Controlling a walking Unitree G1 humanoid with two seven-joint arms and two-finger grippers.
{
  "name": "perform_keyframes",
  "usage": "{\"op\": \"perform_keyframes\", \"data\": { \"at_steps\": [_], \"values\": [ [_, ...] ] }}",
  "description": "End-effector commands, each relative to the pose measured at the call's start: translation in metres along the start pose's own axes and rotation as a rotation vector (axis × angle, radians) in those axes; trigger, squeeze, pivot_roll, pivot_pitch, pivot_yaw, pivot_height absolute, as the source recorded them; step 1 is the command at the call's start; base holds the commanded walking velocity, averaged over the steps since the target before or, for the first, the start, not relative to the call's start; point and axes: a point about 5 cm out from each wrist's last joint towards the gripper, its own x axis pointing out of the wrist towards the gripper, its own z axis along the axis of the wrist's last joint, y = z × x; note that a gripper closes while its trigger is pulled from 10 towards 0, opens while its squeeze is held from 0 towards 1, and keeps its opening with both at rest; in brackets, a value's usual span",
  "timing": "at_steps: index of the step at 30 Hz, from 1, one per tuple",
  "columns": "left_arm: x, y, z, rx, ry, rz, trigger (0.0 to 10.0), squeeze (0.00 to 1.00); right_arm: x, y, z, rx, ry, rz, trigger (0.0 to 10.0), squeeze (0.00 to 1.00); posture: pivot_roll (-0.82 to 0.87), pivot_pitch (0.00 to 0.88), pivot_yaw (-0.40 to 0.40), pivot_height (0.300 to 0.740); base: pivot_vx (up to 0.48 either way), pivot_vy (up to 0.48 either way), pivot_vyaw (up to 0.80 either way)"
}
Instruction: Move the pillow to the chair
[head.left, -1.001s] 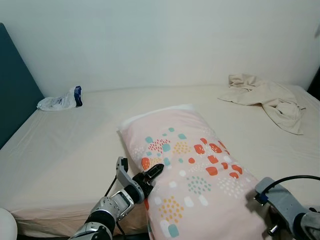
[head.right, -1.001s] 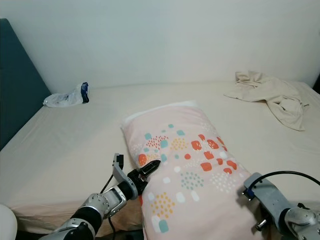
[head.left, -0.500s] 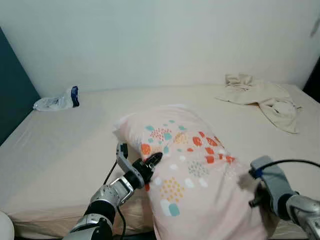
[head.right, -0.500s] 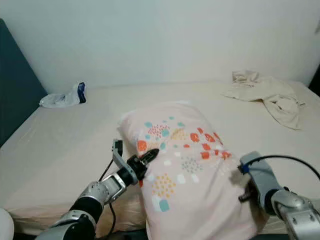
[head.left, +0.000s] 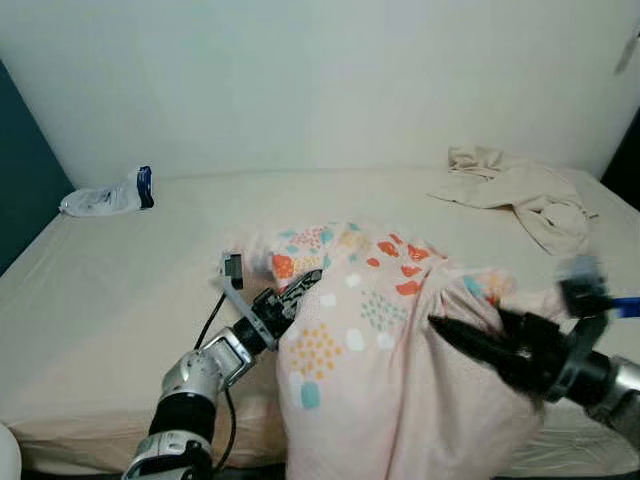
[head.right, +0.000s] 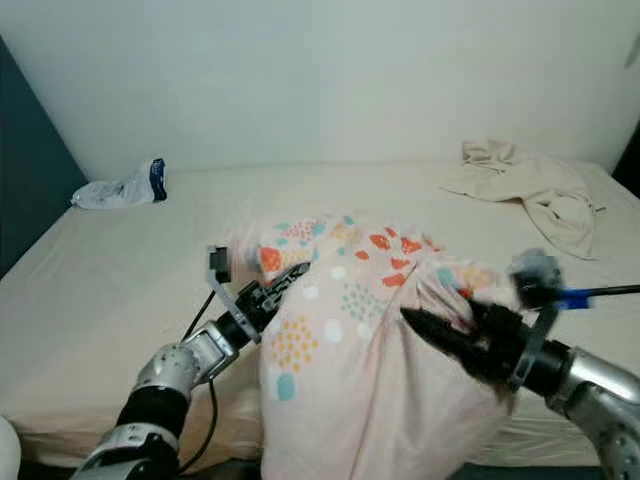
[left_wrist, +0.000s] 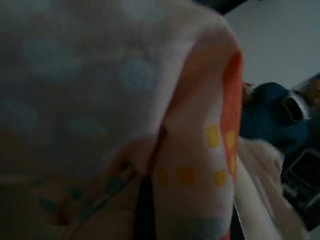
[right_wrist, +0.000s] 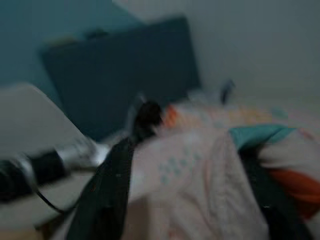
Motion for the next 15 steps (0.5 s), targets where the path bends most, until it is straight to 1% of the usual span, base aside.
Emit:
{"op": "perform_keyframes", "data": {
  "at_steps": [1, 4, 5, 6, 7, 8, 9, 11, 13, 14, 15],
  "values": [
    [0.011, -0.012, 0.0, 0.013, 0.024, -0.102, 0.0, 0.0, 0.008, 0.009, 0.006, 0.001, -0.049, 0.091, 10.0, 1.0, -0.1, 0.0, 0.02, 0.583, 0.0, 0.0, 0.0],
    [0.01, -0.015, -0.001, 0.018, 0.028, -0.113, 0.0, 0.0, 0.007, 0.009, 0.007, 0.0, -0.05, 0.1, 10.0, 1.0, -0.1, 0.0, 0.017, 0.583, 0.0, 0.0, 0.0],
    [0.01, -0.016, -0.002, 0.023, 0.033, -0.119, 0.0, 0.0, 0.007, 0.008, 0.004, -0.001, -0.017, 0.088, 10.0, 1.0, -0.1, 0.0, 0.017, 0.583, 0.0, 0.0, 0.0],
    [0.01, -0.017, -0.002, 0.027, 0.038, -0.123, 0.0, 0.0, 0.005, 0.004, -0.004, -0.002, 0.071, 0.055, 10.0, 1.0, -0.1, 0.0, 0.017, 0.583, 0.0, 0.0, 0.0],
    [0.009, -0.017, -0.002, 0.03, 0.041, -0.125, 0.0, 0.0, 0.004, 0.002, -0.009, -0.004, 0.134, 0.031, 10.0, 1.0, -0.1, 0.0, 0.017, 0.583, 0.0, 0.0, 0.0],
    [0.009, -0.018, -0.002, 0.033, 0.041, -0.126, 0.0, 0.0, -0.006, -0.009, -0.036, -0.064, 0.435, -0.088, 10.0, 1.0, -0.1, 0.0, 0.015, 0.583, 0.0, 0.0, 0.0],
    [0.009, -0.019, -0.002, 0.035, 0.041, -0.128, 0.0, 0.0, -0.014, -0.014, -0.043, -0.087, 0.534, -0.13, 10.0, 1.0, -0.1, 0.0, 0.013, 0.583, 0.0, 0.0, 0.0],
    [0.009, -0.019, -0.002, 0.035, 0.041, -0.129, 0.0, 0.0, -0.016, -0.014, -0.041, -0.084, 0.53, -0.135, 10.0, 1.0, -0.1, 0.0, 0.013, 0.583, 0.0, 0.0, 0.0],
    [0.008, -0.02, -0.002, 0.039, 0.042, -0.131, 0.0, 0.0, -0.022, -0.016, -0.033, -0.088, 0.52, -0.161, 10.0, 1.0, -0.1, 0.0, 0.013, 0.583, 0.0, 0.0, 0.0],
    [0.007, -0.02, -0.003, 0.041, 0.043, -0.131, 0.0, 0.0, -0.027, -0.018, -0.028, -0.102, 0.534, -0.187, 10.0, 1.0, -0.1, 0.0, 0.013, 0.583, 0.0, 0.0, 0.0],
    [0.005, -0.02, -0.003, 0.044, 0.047, -0.132, 0.0, 0.0, -0.039, -0.02, -0.019, -0.129, 0.578, -0.239, 10.0, 1.0, -0.1, 0.0, 0.014, 0.583, 0.0, 0.0, 0.0]
  ]
}}
